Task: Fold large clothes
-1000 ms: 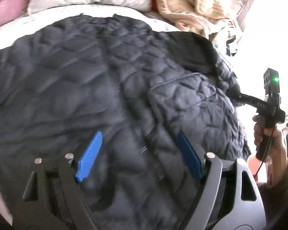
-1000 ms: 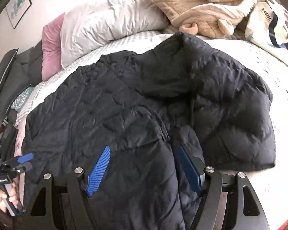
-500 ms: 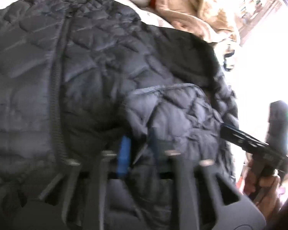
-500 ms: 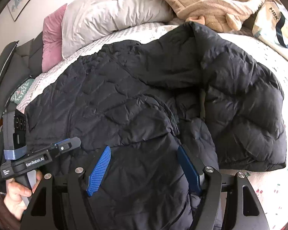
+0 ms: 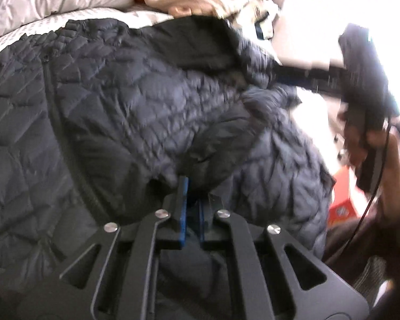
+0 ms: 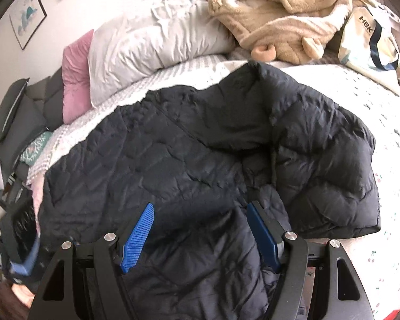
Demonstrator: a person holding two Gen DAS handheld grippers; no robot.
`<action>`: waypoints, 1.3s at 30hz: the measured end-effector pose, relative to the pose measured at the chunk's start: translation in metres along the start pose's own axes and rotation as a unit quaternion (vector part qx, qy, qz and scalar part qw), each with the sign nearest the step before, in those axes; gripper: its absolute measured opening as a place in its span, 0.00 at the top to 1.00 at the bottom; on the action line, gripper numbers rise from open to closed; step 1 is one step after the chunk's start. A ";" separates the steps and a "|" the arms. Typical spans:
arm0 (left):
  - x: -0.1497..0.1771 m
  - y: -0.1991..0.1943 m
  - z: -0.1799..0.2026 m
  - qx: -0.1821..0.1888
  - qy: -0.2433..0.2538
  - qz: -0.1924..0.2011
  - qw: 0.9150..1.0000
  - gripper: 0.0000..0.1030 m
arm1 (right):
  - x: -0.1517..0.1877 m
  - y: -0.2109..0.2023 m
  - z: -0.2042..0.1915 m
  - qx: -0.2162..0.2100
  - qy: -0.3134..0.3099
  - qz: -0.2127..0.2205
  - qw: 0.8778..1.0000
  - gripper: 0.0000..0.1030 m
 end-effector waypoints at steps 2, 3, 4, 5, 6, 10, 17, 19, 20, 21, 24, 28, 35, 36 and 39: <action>0.013 0.001 0.003 0.006 0.017 -0.023 1.000 0.89 | -0.005 -0.003 -0.009 -0.001 -0.006 0.009 1.000 0.29; 0.021 0.002 0.007 0.016 0.023 -0.041 0.999 0.86 | -0.007 -0.004 -0.013 -0.001 -0.008 0.012 1.000 0.29; 0.030 0.004 0.011 0.027 0.029 -0.065 0.997 0.83 | -0.009 -0.004 -0.016 -0.002 -0.011 0.014 1.000 0.29; 0.040 0.006 0.014 0.034 0.039 -0.092 0.994 0.82 | -0.010 -0.005 -0.020 -0.002 -0.013 0.015 1.000 0.29; 0.050 0.007 0.019 0.035 0.056 -0.114 0.991 0.81 | -0.011 -0.004 -0.024 -0.001 -0.017 0.016 1.000 0.29; 0.046 -0.014 0.021 0.020 0.081 -0.095 0.992 0.60 | -0.013 0.005 -0.037 0.001 -0.036 0.013 0.999 0.29; -0.010 -0.045 -0.020 0.002 -0.060 0.037 0.998 0.41 | 0.019 0.044 -0.057 0.028 -0.098 -0.064 0.993 0.29; -0.007 -0.033 -0.027 -0.024 -0.077 0.024 0.996 0.37 | 0.041 0.056 -0.052 0.054 -0.118 -0.108 0.986 0.29; -0.002 -0.024 -0.026 -0.037 -0.076 0.005 0.996 0.37 | 0.052 0.060 -0.048 0.063 -0.124 -0.130 0.982 0.29; 0.010 -0.012 -0.027 -0.055 -0.071 -0.031 0.996 0.37 | 0.068 0.065 -0.042 0.075 -0.134 -0.163 0.975 0.29; 0.033 -0.004 -0.033 -0.096 -0.045 -0.093 0.990 0.37 | 0.094 0.063 -0.035 0.098 -0.179 -0.196 0.959 0.28; 0.036 -0.033 -0.042 -0.126 -0.049 -0.069 0.988 0.31 | 0.089 0.048 -0.043 0.093 -0.157 -0.186 0.965 0.28; 0.039 -0.121 -0.109 -0.203 -0.122 0.030 0.971 0.22 | 0.067 0.030 -0.096 0.057 -0.173 -0.118 0.976 0.28; 0.043 -0.131 -0.121 -0.214 -0.129 0.038 0.968 0.22 | 0.066 0.031 -0.106 0.054 -0.180 -0.115 0.975 0.28; 0.056 -0.160 -0.153 -0.255 -0.147 0.050 0.954 0.22 | 0.070 0.036 -0.129 0.050 -0.197 -0.113 0.973 0.28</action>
Point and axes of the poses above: each gripper's, at about its wrist camera, not at the fingertips, and y roughly the way its jaws point, z to its right, x to its underside, the point moved 10 cm from there along y, roughly the way its jaws point
